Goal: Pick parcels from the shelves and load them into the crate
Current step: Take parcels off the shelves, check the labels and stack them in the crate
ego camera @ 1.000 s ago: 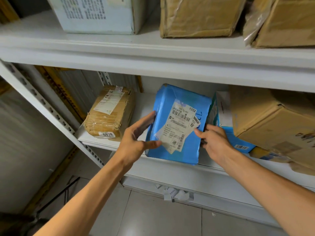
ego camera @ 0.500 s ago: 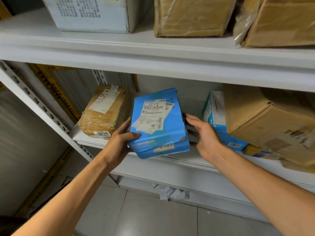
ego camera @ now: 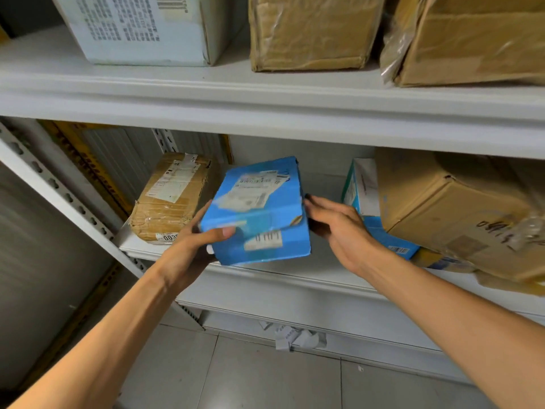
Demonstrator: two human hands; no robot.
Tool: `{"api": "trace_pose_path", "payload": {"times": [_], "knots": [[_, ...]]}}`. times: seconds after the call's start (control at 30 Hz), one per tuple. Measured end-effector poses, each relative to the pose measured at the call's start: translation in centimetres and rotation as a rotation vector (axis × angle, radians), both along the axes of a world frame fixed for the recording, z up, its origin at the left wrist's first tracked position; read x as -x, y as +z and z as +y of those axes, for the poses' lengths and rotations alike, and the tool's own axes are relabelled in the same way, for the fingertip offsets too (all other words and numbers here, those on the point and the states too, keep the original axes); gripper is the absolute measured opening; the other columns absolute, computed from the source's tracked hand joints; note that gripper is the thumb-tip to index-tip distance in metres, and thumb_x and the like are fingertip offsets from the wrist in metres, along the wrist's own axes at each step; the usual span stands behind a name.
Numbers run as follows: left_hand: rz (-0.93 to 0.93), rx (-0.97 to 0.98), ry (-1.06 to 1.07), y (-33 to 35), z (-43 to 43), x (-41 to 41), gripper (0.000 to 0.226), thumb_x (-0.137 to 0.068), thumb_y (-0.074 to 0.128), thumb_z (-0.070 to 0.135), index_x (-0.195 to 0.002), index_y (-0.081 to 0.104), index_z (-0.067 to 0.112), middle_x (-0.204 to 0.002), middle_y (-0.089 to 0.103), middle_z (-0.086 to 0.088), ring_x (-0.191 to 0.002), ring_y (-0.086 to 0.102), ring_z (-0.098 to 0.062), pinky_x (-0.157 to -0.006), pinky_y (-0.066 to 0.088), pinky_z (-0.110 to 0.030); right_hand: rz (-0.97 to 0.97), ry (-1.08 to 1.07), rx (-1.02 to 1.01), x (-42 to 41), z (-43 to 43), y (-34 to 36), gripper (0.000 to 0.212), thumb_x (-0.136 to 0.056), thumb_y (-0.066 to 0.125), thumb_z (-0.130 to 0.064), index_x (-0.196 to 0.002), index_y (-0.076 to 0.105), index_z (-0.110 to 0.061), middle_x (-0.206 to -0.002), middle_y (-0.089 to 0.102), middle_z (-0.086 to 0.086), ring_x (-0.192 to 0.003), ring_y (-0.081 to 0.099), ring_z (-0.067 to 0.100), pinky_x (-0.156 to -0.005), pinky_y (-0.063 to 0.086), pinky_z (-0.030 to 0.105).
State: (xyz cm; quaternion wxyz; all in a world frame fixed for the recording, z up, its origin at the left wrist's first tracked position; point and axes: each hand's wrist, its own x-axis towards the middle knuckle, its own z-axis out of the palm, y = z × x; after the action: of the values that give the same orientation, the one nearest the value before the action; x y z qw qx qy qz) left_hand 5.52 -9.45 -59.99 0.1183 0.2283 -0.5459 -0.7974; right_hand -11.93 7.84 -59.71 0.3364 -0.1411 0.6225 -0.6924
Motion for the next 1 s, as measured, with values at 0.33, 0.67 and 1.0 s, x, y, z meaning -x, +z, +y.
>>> {"api": "trace_pose_path", "payload": {"times": [0.33,0.67,1.0], "knots": [[-0.011,0.145,0.135,3.5,1.1,2.0,0.03,-0.075,0.062,0.037,-0.1,0.068,0.021,-0.098,0.075,0.006,-0.089,0.068,-0.006,-0.097,0.043,-0.028,0.177,-0.024,-0.1,-0.5,-0.8,2.9,0.059,-0.05,0.079,-0.069,-0.079,0.078,-0.017,-0.087,0.075,0.006,-0.078,0.067,0.01,-0.084,0.053,0.042],[0.052,0.141,0.015,5.1,0.7,1.9,0.063,-0.072,0.056,-0.006,-0.134,0.049,0.0,-0.128,0.062,-0.016,-0.117,0.06,-0.026,-0.096,0.052,-0.031,0.086,-0.041,-0.043,0.1,-0.7,2.9,0.011,-0.07,0.078,-0.019,-0.078,0.072,-0.015,-0.078,0.074,0.001,-0.078,0.068,0.022,-0.068,0.051,0.031],[-0.109,0.209,0.202,1.5,-1.2,2.8,0.036,-0.08,0.07,0.004,-0.111,0.053,0.004,-0.118,0.068,-0.012,-0.104,0.068,-0.029,-0.088,0.057,-0.043,0.087,-0.052,-0.037,-0.5,-2.5,-0.1,0.046,-0.072,0.077,0.01,-0.109,0.057,-0.01,-0.089,0.074,0.006,-0.07,0.072,0.01,-0.056,0.055,0.021]]}}
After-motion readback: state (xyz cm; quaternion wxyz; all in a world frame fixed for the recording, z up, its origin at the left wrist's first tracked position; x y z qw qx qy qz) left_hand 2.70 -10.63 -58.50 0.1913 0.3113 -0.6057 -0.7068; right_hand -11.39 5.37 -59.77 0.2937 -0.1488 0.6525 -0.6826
